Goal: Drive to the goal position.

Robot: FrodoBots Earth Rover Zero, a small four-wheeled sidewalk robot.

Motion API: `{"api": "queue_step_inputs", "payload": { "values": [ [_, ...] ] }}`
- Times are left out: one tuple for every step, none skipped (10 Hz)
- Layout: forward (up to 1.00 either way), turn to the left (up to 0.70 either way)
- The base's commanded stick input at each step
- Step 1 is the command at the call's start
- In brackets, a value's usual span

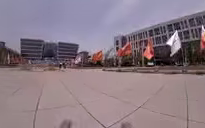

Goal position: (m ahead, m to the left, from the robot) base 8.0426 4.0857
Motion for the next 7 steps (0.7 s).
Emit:
{"api": "queue_step_inputs", "payload": {
  "values": [
    [0.00,0.00],
    [0.00,0.00],
    [0.00,0.00],
    [0.23,0.00],
    [0.96,0.00],
    [1.00,0.07],
    [1.00,0.30]
  ]
}}
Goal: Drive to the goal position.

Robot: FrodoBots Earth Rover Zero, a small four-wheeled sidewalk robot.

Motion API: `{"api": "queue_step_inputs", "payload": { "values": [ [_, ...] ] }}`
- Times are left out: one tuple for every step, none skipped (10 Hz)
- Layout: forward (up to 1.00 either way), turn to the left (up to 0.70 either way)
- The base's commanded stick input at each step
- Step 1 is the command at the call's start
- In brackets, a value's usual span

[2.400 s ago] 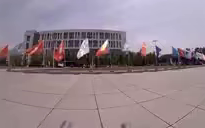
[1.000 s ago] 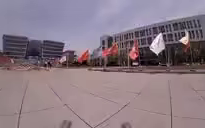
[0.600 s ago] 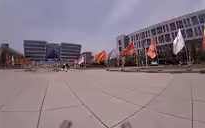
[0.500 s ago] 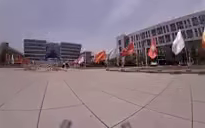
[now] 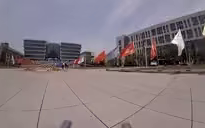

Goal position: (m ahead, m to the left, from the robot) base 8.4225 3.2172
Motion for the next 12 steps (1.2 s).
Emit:
{"api": "queue_step_inputs", "payload": {
  "values": [
    [1.00,0.36],
    [1.00,0.17],
    [1.00,0.01],
    [1.00,0.05],
    [1.00,0.30],
    [1.00,0.00],
    [1.00,0.00],
    [1.00,0.00],
    [1.00,0.00],
    [1.00,0.00],
    [1.00,0.00],
    [1.00,0.05]
  ]
}}
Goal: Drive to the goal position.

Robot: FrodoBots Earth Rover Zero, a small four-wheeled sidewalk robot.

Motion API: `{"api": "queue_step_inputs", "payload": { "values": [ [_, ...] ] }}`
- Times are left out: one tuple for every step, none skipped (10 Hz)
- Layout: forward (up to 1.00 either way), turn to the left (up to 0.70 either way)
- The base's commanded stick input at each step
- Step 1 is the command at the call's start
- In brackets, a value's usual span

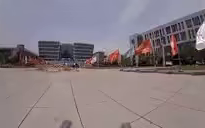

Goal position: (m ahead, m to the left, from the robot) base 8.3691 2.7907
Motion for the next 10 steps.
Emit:
{"api": "queue_step_inputs", "payload": {
  "values": [
    [1.00,0.09],
    [1.00,0.09],
    [1.00,0.02],
    [1.00,0.00],
    [1.00,0.00],
    [1.00,0.00],
    [1.00,0.00],
    [1.00,0.00],
    [1.00,0.00],
    [1.00,0.00]
  ]
}}
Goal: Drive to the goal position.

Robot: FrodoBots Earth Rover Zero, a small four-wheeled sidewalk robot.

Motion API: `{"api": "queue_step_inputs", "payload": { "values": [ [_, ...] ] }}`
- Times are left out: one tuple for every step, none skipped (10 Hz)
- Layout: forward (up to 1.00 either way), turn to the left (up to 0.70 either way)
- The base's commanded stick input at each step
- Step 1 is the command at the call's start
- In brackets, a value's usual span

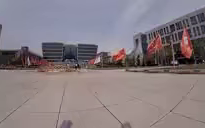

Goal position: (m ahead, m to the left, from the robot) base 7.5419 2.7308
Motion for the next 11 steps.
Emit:
{"api": "queue_step_inputs", "payload": {
  "values": [
    [1.00,0.00],
    [1.00,0.00],
    [1.00,0.00],
    [1.00,0.00],
    [1.00,0.00],
    [1.00,0.00],
    [1.00,0.00],
    [1.00,0.00],
    [1.00,0.00],
    [1.00,0.04],
    [1.00,0.13]
  ]
}}
